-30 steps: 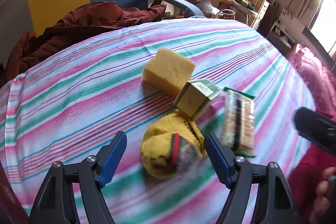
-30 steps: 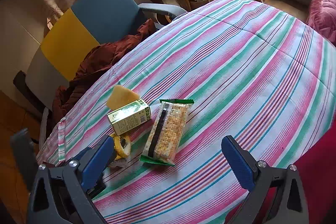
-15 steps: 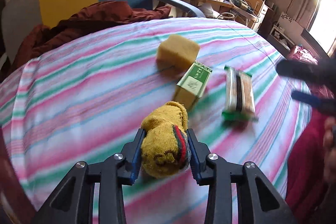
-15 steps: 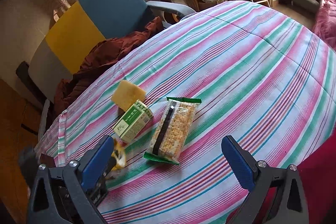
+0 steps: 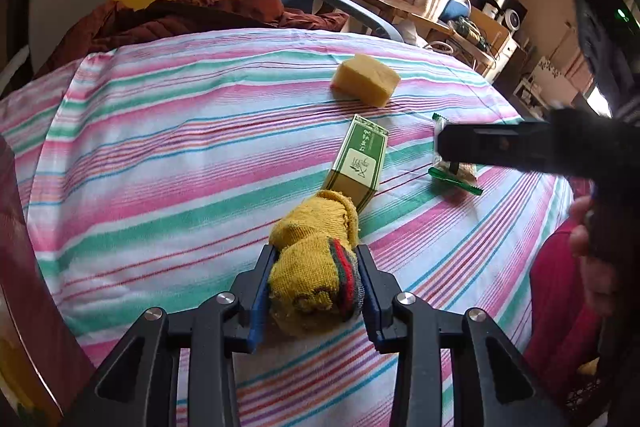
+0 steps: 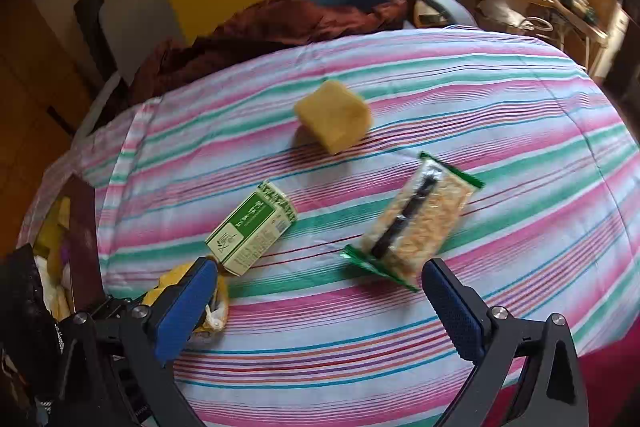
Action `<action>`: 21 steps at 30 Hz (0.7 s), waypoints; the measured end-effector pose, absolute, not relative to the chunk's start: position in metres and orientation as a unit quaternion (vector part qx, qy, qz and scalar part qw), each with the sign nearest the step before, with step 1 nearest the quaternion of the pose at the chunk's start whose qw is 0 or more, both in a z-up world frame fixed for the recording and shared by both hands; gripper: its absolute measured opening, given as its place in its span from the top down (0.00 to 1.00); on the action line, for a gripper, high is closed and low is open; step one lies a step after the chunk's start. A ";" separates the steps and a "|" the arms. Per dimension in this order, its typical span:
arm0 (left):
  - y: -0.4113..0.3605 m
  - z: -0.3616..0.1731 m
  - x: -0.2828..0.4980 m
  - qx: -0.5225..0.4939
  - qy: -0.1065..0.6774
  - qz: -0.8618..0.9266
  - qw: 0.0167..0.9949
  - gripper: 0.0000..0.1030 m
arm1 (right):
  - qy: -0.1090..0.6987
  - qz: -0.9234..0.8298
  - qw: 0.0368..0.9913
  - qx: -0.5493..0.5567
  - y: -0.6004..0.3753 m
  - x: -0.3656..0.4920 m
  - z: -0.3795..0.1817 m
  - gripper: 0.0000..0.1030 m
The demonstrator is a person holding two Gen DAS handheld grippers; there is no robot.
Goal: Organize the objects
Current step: 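Grasp the green printed box with the right tool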
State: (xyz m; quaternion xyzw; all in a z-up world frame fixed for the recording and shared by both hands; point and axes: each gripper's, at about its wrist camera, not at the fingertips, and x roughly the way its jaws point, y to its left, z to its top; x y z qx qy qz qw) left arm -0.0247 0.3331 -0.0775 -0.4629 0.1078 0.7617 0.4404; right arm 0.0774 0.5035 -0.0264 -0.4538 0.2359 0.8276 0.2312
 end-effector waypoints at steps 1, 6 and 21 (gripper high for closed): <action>0.332 -0.078 -0.024 -0.463 0.107 0.762 0.441 0.63 | 0.234 0.826 0.228 -0.459 0.501 0.072 -0.027 0.00; 0.326 -0.081 -0.024 -0.457 0.104 0.760 0.450 0.62 | 0.184 0.848 0.184 -0.461 0.482 0.036 -0.021 0.00; 0.324 -0.086 -0.027 -0.451 0.098 0.760 0.458 0.58 | 0.008 0.831 0.049 -0.553 0.473 -0.003 -0.056 0.00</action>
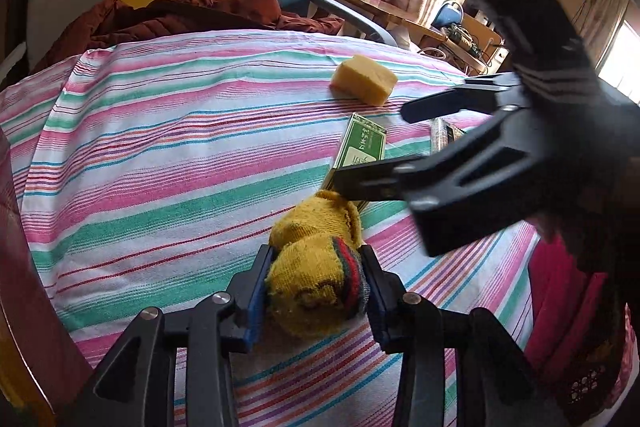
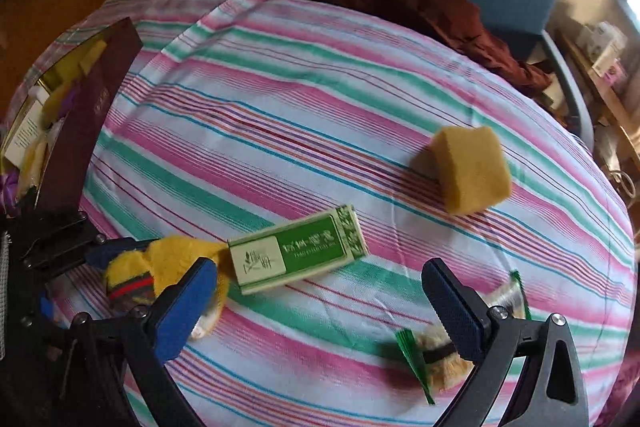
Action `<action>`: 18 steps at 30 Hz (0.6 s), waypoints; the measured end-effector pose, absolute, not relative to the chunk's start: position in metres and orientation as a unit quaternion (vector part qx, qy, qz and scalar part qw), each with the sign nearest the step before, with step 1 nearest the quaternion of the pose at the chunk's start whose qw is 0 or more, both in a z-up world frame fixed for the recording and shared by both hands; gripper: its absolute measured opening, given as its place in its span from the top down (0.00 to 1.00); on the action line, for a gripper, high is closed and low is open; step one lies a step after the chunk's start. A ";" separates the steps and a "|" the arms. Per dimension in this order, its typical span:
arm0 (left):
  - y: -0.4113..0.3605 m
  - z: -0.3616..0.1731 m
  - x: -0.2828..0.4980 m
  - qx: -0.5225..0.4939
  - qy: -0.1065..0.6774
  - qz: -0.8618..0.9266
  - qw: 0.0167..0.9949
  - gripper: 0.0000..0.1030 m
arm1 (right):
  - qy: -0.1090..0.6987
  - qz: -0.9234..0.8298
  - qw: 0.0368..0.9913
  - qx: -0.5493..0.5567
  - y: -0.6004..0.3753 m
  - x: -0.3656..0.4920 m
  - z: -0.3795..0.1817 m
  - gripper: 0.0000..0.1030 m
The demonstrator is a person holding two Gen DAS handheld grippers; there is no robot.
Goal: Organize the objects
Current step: 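Grasp the green printed box with the right tool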
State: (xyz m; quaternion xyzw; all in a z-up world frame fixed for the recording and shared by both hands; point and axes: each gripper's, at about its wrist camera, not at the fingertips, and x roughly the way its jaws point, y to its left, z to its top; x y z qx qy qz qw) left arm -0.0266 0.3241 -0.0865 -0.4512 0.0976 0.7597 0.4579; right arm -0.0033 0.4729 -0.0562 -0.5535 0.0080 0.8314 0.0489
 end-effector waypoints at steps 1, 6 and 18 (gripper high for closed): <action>0.324 -0.087 -0.027 -0.450 0.098 0.760 0.458 0.57 | 0.009 0.831 0.047 -0.554 0.473 -0.007 -0.059 0.00; 0.325 -0.088 -0.025 -0.443 0.099 0.765 0.457 0.56 | 0.024 0.834 0.031 -0.550 0.475 -0.016 -0.073 0.27; 0.326 -0.088 -0.019 -0.428 0.109 0.777 0.448 0.54 | 0.034 0.837 0.094 -0.538 0.497 -0.009 -0.073 0.27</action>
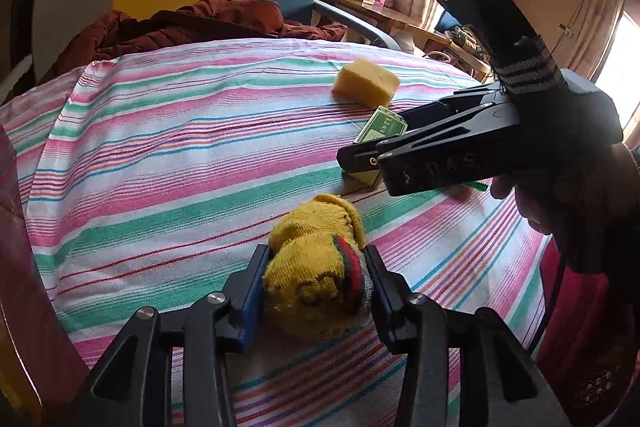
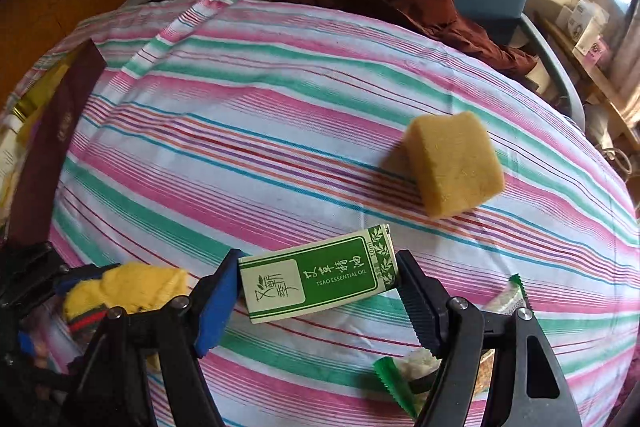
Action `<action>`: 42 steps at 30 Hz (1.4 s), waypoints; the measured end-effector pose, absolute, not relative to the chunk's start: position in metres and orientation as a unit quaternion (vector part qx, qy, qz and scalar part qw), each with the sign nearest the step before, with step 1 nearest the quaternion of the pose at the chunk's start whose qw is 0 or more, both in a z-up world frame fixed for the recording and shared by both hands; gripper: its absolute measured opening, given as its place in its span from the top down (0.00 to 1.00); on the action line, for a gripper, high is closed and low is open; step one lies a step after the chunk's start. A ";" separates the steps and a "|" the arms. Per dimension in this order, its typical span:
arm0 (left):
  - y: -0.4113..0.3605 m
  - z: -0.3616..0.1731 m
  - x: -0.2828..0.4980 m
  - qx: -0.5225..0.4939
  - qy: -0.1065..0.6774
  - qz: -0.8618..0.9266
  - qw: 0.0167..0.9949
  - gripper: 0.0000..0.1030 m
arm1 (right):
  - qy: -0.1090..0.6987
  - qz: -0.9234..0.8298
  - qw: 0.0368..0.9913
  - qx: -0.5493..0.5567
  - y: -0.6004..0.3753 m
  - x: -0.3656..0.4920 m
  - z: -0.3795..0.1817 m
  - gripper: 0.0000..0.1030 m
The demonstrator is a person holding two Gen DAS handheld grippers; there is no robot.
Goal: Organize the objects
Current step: 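Grasp the green printed box with the right tool, then carry the plush toy and green box into the gold tray and release both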
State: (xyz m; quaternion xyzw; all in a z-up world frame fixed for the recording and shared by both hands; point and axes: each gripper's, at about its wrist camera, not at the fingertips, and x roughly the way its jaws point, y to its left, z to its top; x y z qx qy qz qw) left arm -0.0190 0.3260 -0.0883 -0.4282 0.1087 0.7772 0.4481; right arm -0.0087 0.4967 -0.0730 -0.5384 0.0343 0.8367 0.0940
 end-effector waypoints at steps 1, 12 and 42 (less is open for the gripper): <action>0.326 -0.088 -0.018 -0.427 0.110 0.778 0.447 0.54 | 0.032 0.837 0.095 -0.538 0.497 -0.009 -0.073 0.27; 0.324 -0.074 -0.008 -0.420 0.136 0.790 0.426 0.61 | 0.021 0.841 0.102 -0.530 0.493 -0.008 -0.071 0.27; 0.114 0.017 -0.041 -0.374 -0.004 0.876 0.306 0.61 | 0.070 0.873 0.079 -0.476 0.377 0.005 -0.031 0.27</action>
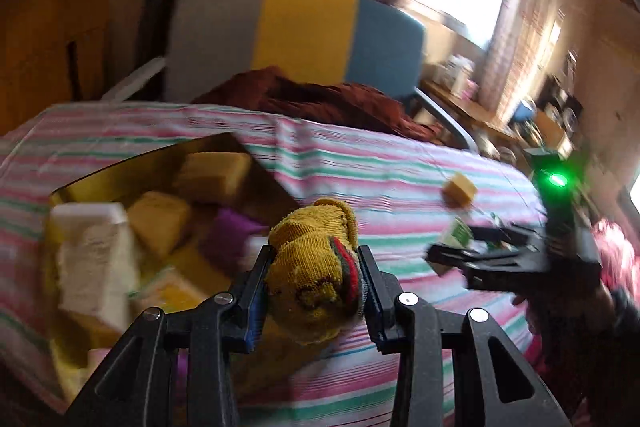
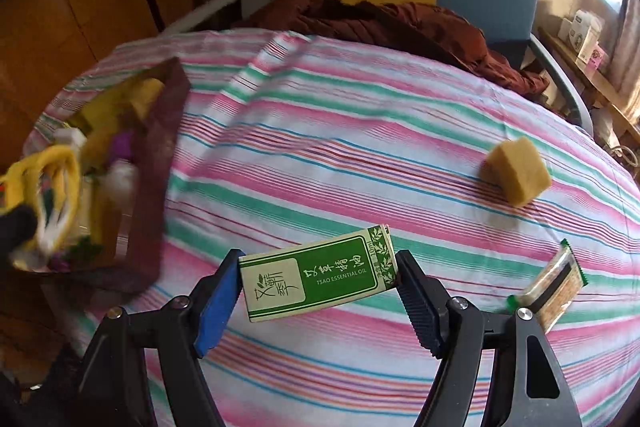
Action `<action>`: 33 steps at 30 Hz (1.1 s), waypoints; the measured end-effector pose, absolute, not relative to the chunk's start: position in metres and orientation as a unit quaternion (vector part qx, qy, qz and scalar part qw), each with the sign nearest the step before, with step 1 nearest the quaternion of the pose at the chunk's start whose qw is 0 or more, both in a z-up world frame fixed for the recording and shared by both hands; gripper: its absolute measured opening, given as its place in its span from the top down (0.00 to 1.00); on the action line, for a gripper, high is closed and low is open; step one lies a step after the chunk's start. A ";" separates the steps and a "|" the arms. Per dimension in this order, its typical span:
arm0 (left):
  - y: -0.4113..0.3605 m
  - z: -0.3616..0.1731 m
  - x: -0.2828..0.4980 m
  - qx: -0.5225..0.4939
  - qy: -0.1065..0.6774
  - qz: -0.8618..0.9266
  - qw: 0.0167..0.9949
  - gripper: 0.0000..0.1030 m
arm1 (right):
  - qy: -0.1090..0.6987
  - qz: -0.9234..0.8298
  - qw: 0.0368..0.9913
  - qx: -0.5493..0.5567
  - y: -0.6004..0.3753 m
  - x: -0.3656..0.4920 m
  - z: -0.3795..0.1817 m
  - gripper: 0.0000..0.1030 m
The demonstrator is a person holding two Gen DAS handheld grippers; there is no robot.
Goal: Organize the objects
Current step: 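Carry the plush toy and green box into the gold tray and release both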
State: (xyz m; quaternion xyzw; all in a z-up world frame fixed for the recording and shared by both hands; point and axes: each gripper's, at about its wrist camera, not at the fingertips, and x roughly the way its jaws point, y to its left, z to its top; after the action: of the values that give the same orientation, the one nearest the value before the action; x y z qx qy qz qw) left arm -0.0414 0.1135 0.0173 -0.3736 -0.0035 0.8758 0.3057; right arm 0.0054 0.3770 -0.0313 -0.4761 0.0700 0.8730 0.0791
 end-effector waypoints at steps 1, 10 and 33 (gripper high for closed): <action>0.099 0.018 -0.047 -0.375 -0.014 0.880 0.292 0.61 | 0.075 0.878 0.072 -0.468 0.369 0.006 -0.027 0.27; 0.027 0.015 -0.069 -0.374 -0.056 0.898 0.227 0.61 | 0.063 0.908 -0.017 -0.413 0.280 0.000 0.007 0.27; 0.033 0.002 -0.131 -0.409 -0.113 0.876 0.228 0.52 | 0.066 0.882 -0.061 -0.463 0.205 -0.029 -0.041 0.11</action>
State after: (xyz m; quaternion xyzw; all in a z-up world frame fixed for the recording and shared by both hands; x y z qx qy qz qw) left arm -0.1308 0.0327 0.0016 -0.4090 -0.1126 0.8763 0.2284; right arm -0.0286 0.2054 -0.0415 -0.4628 0.0657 0.8820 -0.0605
